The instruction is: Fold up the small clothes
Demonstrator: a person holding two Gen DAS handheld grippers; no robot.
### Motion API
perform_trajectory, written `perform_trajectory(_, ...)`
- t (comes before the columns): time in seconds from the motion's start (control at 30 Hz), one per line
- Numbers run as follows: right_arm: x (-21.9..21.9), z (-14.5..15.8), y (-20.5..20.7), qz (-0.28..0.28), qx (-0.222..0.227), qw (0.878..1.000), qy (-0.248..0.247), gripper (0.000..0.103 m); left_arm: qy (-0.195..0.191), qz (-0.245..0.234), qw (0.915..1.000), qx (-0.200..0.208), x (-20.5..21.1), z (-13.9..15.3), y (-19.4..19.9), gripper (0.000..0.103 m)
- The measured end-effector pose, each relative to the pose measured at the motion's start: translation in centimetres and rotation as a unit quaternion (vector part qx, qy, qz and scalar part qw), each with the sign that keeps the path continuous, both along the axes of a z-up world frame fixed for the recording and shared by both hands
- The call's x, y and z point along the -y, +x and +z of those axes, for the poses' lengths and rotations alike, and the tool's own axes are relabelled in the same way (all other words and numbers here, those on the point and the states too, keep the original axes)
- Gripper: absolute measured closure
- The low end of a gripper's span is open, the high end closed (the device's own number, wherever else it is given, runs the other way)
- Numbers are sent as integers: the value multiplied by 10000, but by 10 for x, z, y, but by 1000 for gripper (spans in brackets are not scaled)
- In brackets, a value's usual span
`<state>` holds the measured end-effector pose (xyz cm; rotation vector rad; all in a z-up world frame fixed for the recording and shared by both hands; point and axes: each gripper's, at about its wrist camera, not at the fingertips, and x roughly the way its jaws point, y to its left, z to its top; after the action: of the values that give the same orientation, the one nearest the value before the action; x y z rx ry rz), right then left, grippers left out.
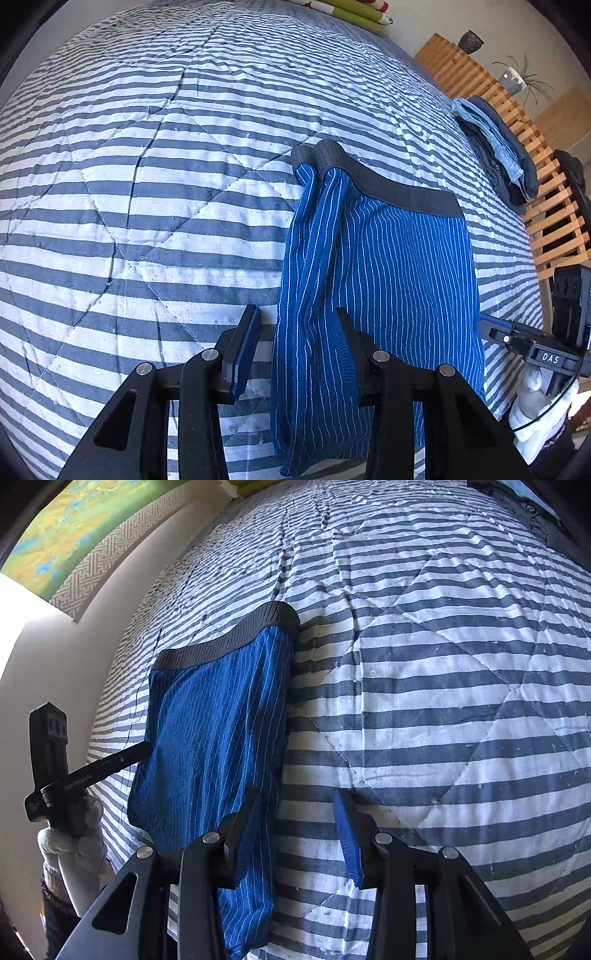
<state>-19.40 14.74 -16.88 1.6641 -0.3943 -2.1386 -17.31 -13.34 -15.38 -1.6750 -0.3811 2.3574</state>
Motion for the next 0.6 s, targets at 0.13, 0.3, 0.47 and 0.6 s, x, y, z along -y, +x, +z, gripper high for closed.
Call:
perform_trajectory(0.13, 3, -2, -4, 12, 41, 10000, -69, 66, -40, -77, 10000, 43, -4, -1, 0, 66)
perform_trajectory(0.3, 2, 11, -2, 53, 58, 9993, -356, 66, -123, -152, 9998, 42, -6, -2, -1, 76)
perform_trajectory(0.47, 9, 2, -10, 102, 213, 9991, -345, 66, -135, -159, 9998, 24, -7, -2, 0, 86)
perform_trajectory(0.6, 12, -6, -9, 140, 210, 9990, -363, 66, -175, -202, 9996, -32, -7, -1, 0, 89)
